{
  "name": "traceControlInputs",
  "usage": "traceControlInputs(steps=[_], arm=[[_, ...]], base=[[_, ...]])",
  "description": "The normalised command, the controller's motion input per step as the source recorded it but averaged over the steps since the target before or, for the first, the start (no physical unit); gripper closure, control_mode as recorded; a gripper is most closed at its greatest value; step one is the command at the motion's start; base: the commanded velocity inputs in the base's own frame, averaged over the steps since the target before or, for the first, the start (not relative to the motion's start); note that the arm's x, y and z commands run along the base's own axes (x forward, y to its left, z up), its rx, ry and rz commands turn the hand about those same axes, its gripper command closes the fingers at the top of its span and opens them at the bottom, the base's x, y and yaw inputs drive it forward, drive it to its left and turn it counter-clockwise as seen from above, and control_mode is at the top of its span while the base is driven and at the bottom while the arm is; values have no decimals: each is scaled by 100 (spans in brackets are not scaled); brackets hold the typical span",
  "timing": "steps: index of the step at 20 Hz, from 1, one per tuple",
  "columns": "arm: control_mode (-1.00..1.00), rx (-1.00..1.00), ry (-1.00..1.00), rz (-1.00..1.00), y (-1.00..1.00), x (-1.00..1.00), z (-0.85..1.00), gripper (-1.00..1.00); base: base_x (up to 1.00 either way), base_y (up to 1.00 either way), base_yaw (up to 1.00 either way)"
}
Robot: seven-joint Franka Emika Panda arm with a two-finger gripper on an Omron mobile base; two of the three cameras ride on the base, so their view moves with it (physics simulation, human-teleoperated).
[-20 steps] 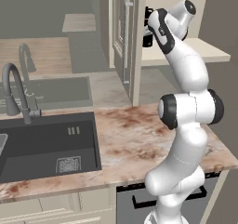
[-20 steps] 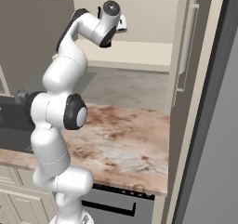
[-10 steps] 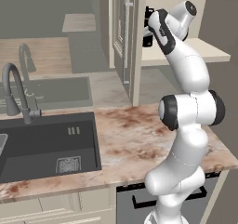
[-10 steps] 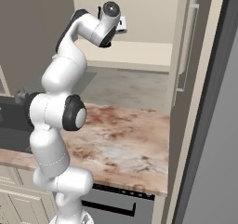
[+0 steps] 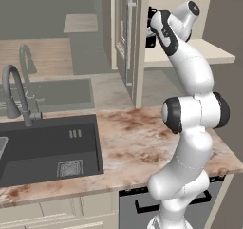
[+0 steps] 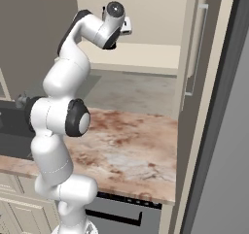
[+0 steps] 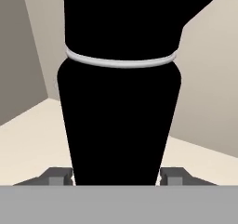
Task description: Pick the water bottle from the counter and place it in the open cabinet.
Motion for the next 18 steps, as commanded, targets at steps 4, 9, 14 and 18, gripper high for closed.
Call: traceControlInputs(steps=[4, 9, 14, 18], arm=[[-100, 0, 0, 0, 0, 0, 0, -100], [-100, 0, 0, -1, 0, -8, 0, -100], [-100, 0, -7, -9, 0, -37, 0, -100], [-100, 0, -9, -12, 0, -67, 0, -100]], base=[[0, 0, 0], [0, 0, 0], [0, 0, 0], [0, 0, 0]])
